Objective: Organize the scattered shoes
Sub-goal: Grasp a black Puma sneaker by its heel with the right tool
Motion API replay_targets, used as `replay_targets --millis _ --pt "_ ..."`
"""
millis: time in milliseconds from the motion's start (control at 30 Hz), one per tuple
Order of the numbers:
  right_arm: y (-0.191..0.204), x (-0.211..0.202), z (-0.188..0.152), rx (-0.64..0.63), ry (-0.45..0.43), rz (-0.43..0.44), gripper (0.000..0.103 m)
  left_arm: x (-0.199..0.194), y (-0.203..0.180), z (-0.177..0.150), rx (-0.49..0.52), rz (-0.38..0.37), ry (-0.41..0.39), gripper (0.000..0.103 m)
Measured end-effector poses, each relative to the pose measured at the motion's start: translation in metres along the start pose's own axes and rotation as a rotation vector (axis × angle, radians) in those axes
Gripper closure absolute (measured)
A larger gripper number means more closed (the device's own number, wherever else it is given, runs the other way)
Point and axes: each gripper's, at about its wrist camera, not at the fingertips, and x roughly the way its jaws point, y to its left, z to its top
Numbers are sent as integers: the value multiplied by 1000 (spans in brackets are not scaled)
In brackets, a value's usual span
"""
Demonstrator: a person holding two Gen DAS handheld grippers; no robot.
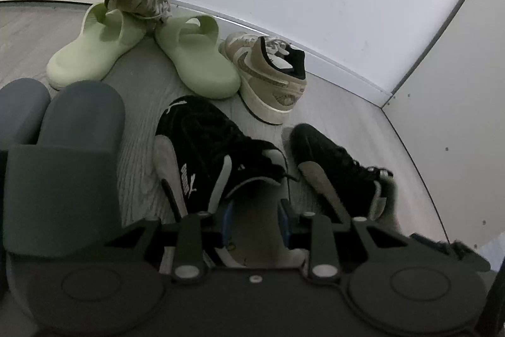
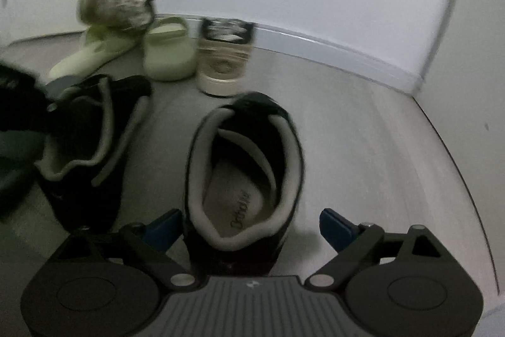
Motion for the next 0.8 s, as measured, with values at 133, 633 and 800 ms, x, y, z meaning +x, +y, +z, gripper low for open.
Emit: replay_targets --millis 133,633,800 --pt "-23 9 0 -26 -27 -143 12 1 1 0 -8 -5 4 70" --pt "-84 57 31 497 64 -110 87 11 -3 5 -8 -15 29 67" --pt "-85 78 44 496 47 -145 87 5 -16 8 66 -25 -9 67"
